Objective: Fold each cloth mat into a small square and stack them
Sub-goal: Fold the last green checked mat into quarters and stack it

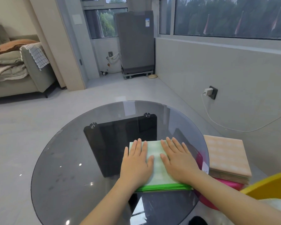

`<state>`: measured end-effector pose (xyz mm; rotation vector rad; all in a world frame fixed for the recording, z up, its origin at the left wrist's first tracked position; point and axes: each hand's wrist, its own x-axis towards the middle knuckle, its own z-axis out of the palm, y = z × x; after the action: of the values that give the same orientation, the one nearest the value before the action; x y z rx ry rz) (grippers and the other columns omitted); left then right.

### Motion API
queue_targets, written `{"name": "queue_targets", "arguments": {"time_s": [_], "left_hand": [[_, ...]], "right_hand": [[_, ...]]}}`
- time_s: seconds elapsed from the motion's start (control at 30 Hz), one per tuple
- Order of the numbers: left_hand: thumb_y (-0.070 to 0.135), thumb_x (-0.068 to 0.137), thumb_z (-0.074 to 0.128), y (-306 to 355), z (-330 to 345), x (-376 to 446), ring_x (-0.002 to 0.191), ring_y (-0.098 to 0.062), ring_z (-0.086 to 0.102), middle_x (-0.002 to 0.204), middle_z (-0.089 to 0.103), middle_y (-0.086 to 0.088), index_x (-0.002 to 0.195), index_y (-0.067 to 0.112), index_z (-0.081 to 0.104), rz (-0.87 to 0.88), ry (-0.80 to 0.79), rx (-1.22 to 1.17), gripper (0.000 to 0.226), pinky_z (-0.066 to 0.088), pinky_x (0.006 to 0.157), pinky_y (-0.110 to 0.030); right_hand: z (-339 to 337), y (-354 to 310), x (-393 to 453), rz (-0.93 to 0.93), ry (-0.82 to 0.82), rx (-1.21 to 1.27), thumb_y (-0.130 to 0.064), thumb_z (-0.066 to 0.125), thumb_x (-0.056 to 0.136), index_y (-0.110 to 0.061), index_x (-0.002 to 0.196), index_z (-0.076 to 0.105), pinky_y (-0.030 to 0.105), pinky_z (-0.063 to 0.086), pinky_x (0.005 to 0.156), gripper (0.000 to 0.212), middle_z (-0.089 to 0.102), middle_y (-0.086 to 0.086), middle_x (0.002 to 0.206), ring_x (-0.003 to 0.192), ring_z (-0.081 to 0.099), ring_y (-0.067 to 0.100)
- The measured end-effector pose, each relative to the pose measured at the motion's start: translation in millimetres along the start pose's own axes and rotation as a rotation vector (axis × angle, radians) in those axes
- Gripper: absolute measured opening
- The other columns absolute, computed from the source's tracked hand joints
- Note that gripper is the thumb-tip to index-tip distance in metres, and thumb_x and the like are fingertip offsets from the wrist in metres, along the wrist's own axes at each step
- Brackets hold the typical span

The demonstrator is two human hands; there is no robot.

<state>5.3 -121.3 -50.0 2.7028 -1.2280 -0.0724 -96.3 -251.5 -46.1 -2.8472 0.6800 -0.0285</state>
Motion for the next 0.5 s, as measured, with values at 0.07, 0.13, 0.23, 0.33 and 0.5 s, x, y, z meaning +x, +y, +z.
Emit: {"name": "queue_targets", "arguments": {"time_s": [0.07, 0.13, 0.23, 0.33, 0.5], "left_hand": [[0.05, 0.095, 0.005, -5, -2, -1, 0.145, -0.015, -0.014, 0.159, -0.011, -0.002, 0.151, 0.018, -0.004, -0.065, -0.018, -0.007, 0.065, -0.01, 0.118, -0.039], [0.043, 0.099, 0.014, -8, -4, -2, 0.145, -0.016, -0.012, 0.158, -0.011, -0.003, 0.151, 0.017, -0.005, -0.107, -0.01, -0.023, 0.061, -0.009, 0.118, -0.041], [0.041, 0.1, 0.014, -9, -4, -2, 0.146, -0.015, -0.009, 0.159, -0.009, -0.001, 0.151, 0.017, -0.003, -0.128, -0.004, -0.039, 0.058, -0.008, 0.118, -0.044], [0.035, 0.101, 0.016, -12, -7, -3, 0.146, -0.011, -0.001, 0.159, 0.002, 0.006, 0.151, 0.021, 0.007, -0.126, 0.022, -0.098, 0.053, -0.006, 0.117, -0.045], [0.03, 0.1, 0.035, -29, -25, 9, 0.126, -0.01, 0.037, 0.138, 0.046, 0.016, 0.131, 0.031, 0.049, -0.079, 0.133, -0.154, 0.035, 0.016, 0.098, -0.031]], "right_hand": [[-1, 2, -1, 0.046, 0.003, -0.003, -0.043, 0.01, 0.1, -0.023, 0.149, -0.009, 0.036, -0.012, 0.116, 0.056, -0.013, -0.004, 0.157, 0.144, -0.016, 0.013], [-2, 3, -2, 0.089, 0.007, 0.004, -0.042, 0.009, 0.1, -0.021, 0.149, -0.01, 0.037, -0.013, 0.116, 0.056, -0.014, -0.003, 0.157, 0.144, -0.015, 0.015], [-4, 3, -3, 0.134, 0.015, 0.023, -0.04, 0.008, 0.1, -0.021, 0.149, -0.009, 0.04, -0.011, 0.117, 0.056, -0.012, -0.005, 0.157, 0.145, -0.012, 0.015], [-6, 4, -3, 0.144, 0.027, 0.056, -0.038, 0.011, 0.101, -0.023, 0.15, -0.001, 0.04, -0.004, 0.118, 0.053, -0.002, -0.008, 0.158, 0.145, -0.004, 0.017], [-18, 18, 11, 0.112, 0.185, 0.178, -0.034, 0.039, 0.098, -0.028, 0.136, 0.045, 0.034, 0.028, 0.1, 0.038, 0.049, -0.011, 0.136, 0.119, 0.036, 0.02]]}}
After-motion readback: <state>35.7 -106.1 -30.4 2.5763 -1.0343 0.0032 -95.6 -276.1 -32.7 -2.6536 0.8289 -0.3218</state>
